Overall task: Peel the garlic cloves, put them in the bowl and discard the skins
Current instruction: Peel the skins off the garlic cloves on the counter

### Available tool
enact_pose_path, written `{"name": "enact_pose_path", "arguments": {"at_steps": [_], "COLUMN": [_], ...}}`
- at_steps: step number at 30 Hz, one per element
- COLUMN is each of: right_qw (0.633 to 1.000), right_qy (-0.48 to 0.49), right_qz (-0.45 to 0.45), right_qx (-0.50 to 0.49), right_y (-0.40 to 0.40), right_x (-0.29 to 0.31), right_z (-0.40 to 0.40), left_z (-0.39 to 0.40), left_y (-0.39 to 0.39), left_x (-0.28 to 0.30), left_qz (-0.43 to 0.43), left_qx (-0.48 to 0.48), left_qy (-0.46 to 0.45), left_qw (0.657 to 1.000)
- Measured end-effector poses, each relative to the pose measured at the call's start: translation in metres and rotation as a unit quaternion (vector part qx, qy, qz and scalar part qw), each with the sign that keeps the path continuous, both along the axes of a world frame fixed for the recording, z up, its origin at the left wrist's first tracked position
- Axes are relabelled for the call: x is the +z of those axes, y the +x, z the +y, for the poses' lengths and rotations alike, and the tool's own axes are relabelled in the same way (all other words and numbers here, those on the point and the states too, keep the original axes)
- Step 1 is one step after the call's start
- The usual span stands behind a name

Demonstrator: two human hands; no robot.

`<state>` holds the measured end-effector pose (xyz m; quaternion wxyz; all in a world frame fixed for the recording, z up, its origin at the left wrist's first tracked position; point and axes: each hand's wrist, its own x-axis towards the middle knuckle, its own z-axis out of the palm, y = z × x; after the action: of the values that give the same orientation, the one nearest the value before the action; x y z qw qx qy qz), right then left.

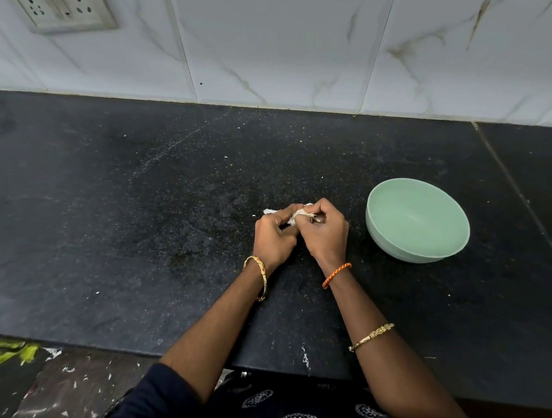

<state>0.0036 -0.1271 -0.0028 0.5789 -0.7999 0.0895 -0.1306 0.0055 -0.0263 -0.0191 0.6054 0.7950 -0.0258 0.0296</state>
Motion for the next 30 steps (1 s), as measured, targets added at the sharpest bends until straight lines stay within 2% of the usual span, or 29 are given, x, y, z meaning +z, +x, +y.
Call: {"name": "enact_pose_path", "arguments": {"at_steps": [6,10,16,25,30], "right_qw": [0.985,0.975,0.979,0.997,0.996], "right_qy": [0.129,0.155,0.139,0.057,0.052], "right_qz": [0.046,0.078,0.093,0.047,0.034], "right_qx": [0.104,0.135,0.115,-0.018,-0.066], "right_y": [-0.001,0.001,0.003,-0.002,-0.002], "right_x": [0.0,0.002,0.003,0.001,-0.002], "right_z": [-0.026,-0.033,-0.034,-0.009,0.001], "left_z": [0.001,0.004,0.005,0.002,0.002], "left_y": [0.0,-0.001,0.001,-0.004,-0.001], "left_x": [0.005,0.006,0.004,0.001,-0.002], "left_qz": [0.053,0.045,0.039,0.017,0.025], "left_qx": [0.009,-0.01,-0.029,-0.027,-0.031], "left_qy": [-0.054,-0.041,-0.02,-0.005,-0.036], "left_qw": [0.997,0.998,0.999,0.999,0.999]}}
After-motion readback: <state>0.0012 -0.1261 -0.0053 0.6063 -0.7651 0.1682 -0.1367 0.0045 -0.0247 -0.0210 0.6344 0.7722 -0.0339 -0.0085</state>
